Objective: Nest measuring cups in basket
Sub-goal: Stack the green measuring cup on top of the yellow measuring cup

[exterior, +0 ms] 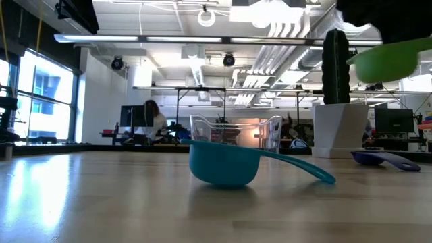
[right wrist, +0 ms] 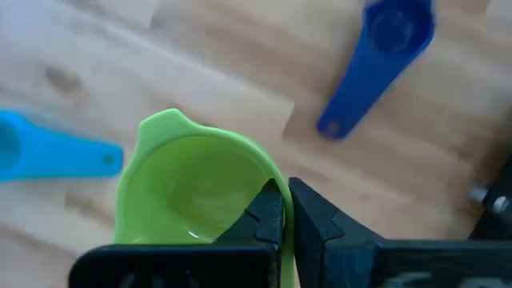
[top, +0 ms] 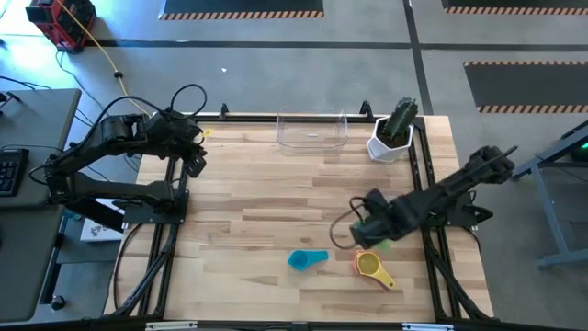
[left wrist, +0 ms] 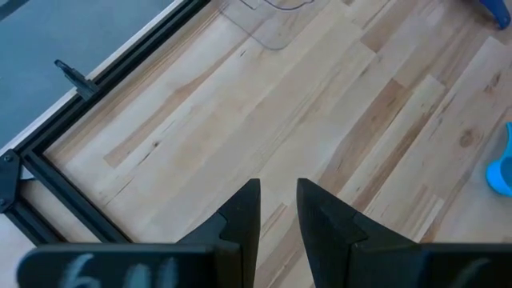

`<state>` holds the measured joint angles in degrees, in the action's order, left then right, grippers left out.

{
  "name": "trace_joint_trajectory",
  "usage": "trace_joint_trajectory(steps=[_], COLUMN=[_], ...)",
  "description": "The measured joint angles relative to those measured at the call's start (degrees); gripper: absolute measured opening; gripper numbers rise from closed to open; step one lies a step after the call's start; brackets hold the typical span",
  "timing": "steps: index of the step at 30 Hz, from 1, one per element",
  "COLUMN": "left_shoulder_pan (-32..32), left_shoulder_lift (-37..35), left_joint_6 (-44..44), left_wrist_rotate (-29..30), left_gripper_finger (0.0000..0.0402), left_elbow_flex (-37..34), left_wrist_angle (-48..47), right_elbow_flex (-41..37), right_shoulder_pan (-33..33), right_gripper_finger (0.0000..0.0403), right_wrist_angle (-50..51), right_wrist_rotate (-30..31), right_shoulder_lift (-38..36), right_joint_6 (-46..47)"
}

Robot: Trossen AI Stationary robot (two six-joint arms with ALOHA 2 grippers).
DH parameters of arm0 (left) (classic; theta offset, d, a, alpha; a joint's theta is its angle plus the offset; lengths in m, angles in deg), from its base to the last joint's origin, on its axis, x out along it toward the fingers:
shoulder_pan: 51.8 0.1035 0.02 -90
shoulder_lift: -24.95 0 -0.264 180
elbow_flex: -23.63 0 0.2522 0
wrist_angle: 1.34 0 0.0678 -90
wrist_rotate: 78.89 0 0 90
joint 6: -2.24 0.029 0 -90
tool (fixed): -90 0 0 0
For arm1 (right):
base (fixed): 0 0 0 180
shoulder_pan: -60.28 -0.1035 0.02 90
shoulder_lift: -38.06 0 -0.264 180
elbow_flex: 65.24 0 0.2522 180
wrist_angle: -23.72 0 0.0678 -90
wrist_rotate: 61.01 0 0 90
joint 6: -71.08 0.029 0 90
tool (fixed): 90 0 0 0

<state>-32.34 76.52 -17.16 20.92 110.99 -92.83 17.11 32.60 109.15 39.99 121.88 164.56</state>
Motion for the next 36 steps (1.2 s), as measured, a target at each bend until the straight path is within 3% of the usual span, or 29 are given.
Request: trace_joint_trajectory(steps=[9,14,20,36], left_shoulder_pan=[0.0,0.0,0.0,0.0], left_shoulder_lift=[0.0,0.2,0.9,4.0], left_joint_6=[-1.1,-1.6,-6.9,-10.6], left_wrist_rotate=[0.0,0.0,0.0,0.0], left_gripper_finger=[0.0076,0.0076,0.0076,0.0076], left_elbow_flex=[0.0,0.0,0.0,0.0], left_wrist_angle=[0.9,1.7,1.8,1.7], right_elbow_flex=[-4.8,-6.5,-7.6,-7.3], right_shoulder_pan=[-12.0,-15.3,-16.4,-16.3], right_gripper_finger=[0.0000,0.0000,0.0000,0.0010], right_wrist_angle=[-8.1,-11.6,-16.7,-14.5], right_wrist_rotate=[-0.5,-0.6,-0.7,-2.2], right_shoulder_lift=[-0.6,0.0,2.8,7.1], right_joint_6=[11.2,14.5,15.1,13.8])
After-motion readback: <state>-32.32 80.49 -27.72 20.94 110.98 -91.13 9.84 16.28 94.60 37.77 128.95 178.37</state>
